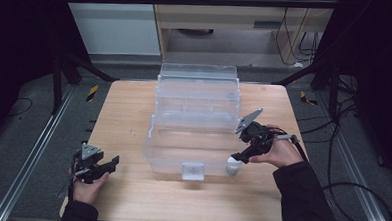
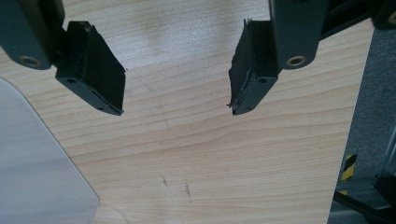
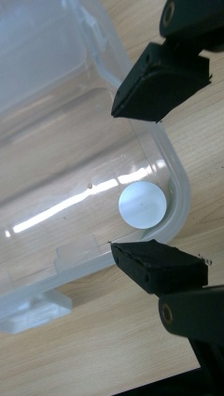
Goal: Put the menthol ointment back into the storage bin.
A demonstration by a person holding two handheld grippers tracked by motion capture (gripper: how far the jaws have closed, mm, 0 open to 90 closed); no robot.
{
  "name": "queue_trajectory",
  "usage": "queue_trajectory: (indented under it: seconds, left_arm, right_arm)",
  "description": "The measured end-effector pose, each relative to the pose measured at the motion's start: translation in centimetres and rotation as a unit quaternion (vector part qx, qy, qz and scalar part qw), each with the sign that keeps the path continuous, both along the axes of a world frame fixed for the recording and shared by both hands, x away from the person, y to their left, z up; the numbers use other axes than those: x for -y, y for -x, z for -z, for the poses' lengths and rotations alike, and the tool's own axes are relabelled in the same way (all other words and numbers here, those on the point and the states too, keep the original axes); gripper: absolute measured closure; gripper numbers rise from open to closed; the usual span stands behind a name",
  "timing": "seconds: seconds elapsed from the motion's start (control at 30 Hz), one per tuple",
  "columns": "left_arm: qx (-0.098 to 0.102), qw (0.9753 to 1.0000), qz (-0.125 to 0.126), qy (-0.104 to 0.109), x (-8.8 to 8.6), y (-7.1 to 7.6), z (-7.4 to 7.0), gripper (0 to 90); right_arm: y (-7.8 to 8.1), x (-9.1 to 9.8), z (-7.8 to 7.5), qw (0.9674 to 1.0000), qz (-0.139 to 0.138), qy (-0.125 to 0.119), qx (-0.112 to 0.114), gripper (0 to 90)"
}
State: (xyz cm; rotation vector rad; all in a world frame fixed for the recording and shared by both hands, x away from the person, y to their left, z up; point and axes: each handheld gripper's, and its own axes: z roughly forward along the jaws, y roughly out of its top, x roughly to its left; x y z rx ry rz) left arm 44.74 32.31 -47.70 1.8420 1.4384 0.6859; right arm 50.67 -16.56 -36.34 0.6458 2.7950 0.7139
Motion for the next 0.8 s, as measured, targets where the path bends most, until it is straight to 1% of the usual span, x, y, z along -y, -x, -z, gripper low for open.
queue_trajectory:
  seconds: [0.03,0.07,0.1,0.17,0.2,0.27,0.3,0.33,0.37,0.43,0.47,0.53,0.6,0.67,0.7,0.73,0.77,0.8]
  left_arm:
    - [0.0,1.0,0.0,0.0,0.0,0.0,0.0,35.3]
    - [-0.001,1.0,0.002,0.0,0.0,0.0,0.0,35.3]
    - [-0.002,1.0,0.003,-0.001,0.0,0.0,0.0,35.3]
    - [-0.003,1.0,0.003,-0.001,0.0,0.0,0.1,35.4]
    - [-0.003,1.0,0.002,-0.002,0.0,0.0,0.1,35.5]
    - [-0.003,1.0,0.002,-0.001,0.0,0.0,0.1,36.1]
    - [-0.003,1.0,0.002,-0.001,0.0,0.0,0.1,36.4]
    - [-0.003,1.0,0.003,-0.001,0.0,0.0,0.1,36.8]
    - [-0.003,1.0,0.003,-0.001,0.0,0.0,0.1,37.3]
    - [-0.003,1.0,0.005,-0.001,0.0,0.0,0.1,39.0]
    - [-0.005,1.0,0.005,-0.002,0.1,-0.1,0.2,39.7]
    - [-0.007,1.0,0.006,-0.002,0.0,-0.1,0.2,40.9]
    - [-0.007,0.9999,0.008,0.0,0.0,-0.1,0.2,42.4]
    - [-0.006,0.9999,0.008,0.002,0.0,-0.1,0.2,43.5]
    - [-0.006,0.9999,0.009,0.002,0.0,-0.1,0.2,44.0]
    - [-0.006,0.9999,0.008,0.002,0.0,-0.1,0.2,44.4]
    - [-0.006,0.9999,0.008,0.001,0.0,-0.2,0.2,44.5]
    - [-0.007,0.9999,0.008,0.001,0.0,-0.2,0.2,44.5]
  right_arm:
    - [0.5,0.5,-0.2,0.9998,0.007,-0.014,0.011,24.9]
    - [0.8,0.8,-0.2,0.9995,0.012,-0.022,0.021,24.2]
    - [1.2,1.1,-0.3,0.9987,0.019,-0.036,0.031,24.2]
    - [2.0,2.0,-0.2,0.9963,0.04,-0.062,0.045,23.3]
    - [2.3,2.4,-0.2,0.9944,0.05,-0.077,0.052,21.9]
    - [3.0,3.5,0.1,0.9892,0.083,-0.101,0.067,18.7]
    - [3.3,4.2,0.3,0.9849,0.1,-0.117,0.08,17.4]
    - [3.6,4.6,0.4,0.9821,0.109,-0.127,0.087,16.7]
    - [3.9,5.1,0.6,0.9786,0.119,-0.139,0.094,16.6]
    - [4.4,6.2,1.3,0.9704,0.139,-0.166,0.106,16.6]
    - [4.7,6.7,1.6,0.9671,0.15,-0.174,0.109,16.6]
    - [5.1,7.6,2.3,0.9594,0.173,-0.189,0.118,16.2]
    - [5.4,8.5,3.1,0.9507,0.195,-0.206,0.125,16.3]
    - [5.4,9.2,3.8,0.9461,0.214,-0.209,0.125,15.6]
    - [5.4,9.6,4.1,0.9424,0.225,-0.211,0.13,15.0]
    - [5.6,9.9,4.4,0.9374,0.235,-0.219,0.135,14.6]
    - [5.6,10.2,4.8,0.9342,0.243,-0.225,0.132,14.7]
    - [5.8,10.5,5.3,0.929,0.254,-0.23,0.14,14.8]
